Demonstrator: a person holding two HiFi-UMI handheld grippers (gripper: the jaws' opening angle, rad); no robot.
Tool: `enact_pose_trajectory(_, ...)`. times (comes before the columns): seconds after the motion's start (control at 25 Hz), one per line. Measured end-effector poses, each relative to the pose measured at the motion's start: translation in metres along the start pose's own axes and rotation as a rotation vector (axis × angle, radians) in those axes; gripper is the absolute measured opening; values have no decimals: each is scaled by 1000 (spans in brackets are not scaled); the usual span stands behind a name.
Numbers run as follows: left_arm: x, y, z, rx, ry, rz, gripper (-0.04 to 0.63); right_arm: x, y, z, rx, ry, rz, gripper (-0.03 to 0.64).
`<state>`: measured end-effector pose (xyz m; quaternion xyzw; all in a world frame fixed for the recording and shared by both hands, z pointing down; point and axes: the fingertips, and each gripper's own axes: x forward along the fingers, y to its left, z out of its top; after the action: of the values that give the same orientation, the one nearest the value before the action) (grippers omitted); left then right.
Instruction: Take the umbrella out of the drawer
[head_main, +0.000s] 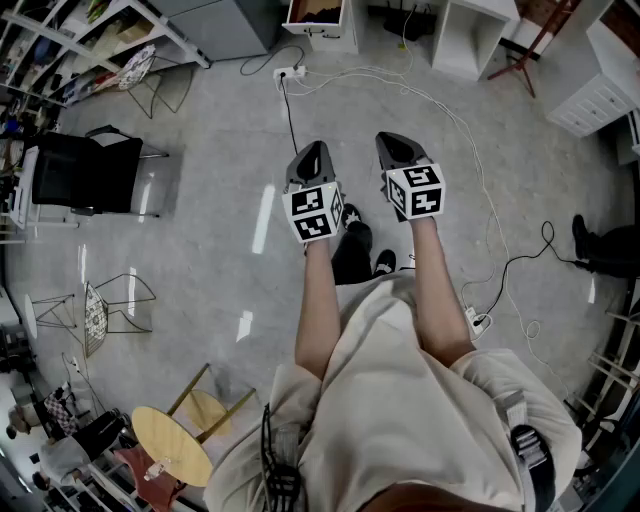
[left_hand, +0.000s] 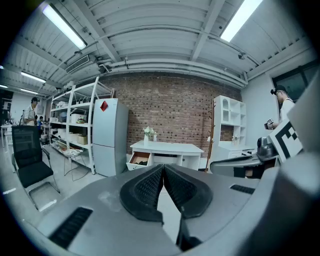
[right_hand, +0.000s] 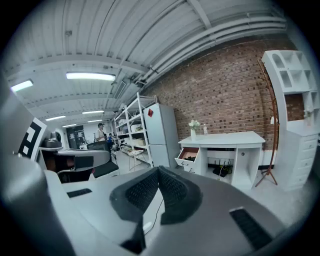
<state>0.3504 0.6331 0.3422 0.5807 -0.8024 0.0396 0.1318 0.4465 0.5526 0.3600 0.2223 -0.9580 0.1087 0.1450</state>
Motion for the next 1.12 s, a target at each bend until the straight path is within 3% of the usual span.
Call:
enact_pose_trajectory(0.48, 43, 38, 15, -55, -26, 14, 11, 42, -16, 21, -52, 15, 16, 69)
enact_pose_trajectory(0.68, 87, 48, 28, -69, -34, 0, 11, 73, -39, 37, 15, 0, 48, 69)
enact_pose_trajectory(1.12, 212, 76, 73, -84, -40, -35, 11, 176, -86, 79, 10, 29, 89, 69)
